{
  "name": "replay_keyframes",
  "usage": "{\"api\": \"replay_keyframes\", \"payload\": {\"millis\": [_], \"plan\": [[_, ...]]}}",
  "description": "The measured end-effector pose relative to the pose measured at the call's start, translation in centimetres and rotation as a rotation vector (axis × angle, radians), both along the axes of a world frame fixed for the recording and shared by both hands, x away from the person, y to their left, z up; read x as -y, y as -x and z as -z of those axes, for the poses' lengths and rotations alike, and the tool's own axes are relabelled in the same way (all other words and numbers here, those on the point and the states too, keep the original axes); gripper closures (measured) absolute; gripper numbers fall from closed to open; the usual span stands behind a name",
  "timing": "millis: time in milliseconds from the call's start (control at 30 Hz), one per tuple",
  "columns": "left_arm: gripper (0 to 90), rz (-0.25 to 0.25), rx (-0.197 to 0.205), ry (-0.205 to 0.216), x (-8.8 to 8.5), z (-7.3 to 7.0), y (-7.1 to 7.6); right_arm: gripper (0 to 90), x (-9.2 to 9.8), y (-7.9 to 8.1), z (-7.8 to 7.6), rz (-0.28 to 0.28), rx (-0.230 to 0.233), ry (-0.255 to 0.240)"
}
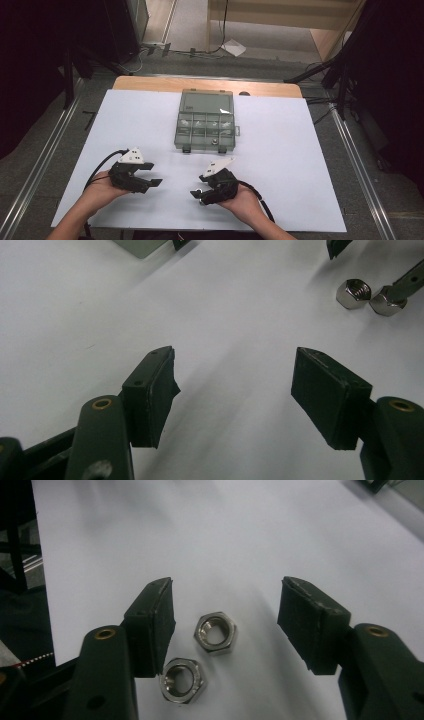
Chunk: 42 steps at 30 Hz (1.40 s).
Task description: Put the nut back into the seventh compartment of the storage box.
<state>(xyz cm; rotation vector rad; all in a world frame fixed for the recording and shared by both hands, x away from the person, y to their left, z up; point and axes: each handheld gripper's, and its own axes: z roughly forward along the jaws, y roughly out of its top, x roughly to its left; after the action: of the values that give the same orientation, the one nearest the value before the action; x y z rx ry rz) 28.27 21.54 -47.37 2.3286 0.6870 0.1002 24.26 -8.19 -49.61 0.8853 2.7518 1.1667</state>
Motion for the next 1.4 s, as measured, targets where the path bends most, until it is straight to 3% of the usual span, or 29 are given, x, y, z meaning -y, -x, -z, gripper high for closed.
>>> {"api": "replay_keyframes", "payload": {"millis": [200,400,600,767,1400], "plan": [[33.8,0.002,-0.001,-0.003,0.0,0.0,0.0,47.4,-0.5,0.5,0.4,0.0,-0.007,0.033],[33.9,0.001,-0.001,-0.002,0.0,-0.1,0.0,59.4,-0.6,0.7,0.8,0.003,-0.031,0.049],[33.9,0.004,-0.002,-0.008,0.0,-0.1,0.0,67.9,-1.0,1.2,0.8,0.02,0.007,0.083],[33.9,0.002,-0.001,-0.002,0.0,-0.1,0.0,70.4,-1.1,1.3,0.7,0.016,0.023,0.097],[33.9,0.005,-0.009,-0.008,-0.1,0.0,-0.1,71.1,-1.0,0.6,0.3,0.006,-0.029,0.066]]}}
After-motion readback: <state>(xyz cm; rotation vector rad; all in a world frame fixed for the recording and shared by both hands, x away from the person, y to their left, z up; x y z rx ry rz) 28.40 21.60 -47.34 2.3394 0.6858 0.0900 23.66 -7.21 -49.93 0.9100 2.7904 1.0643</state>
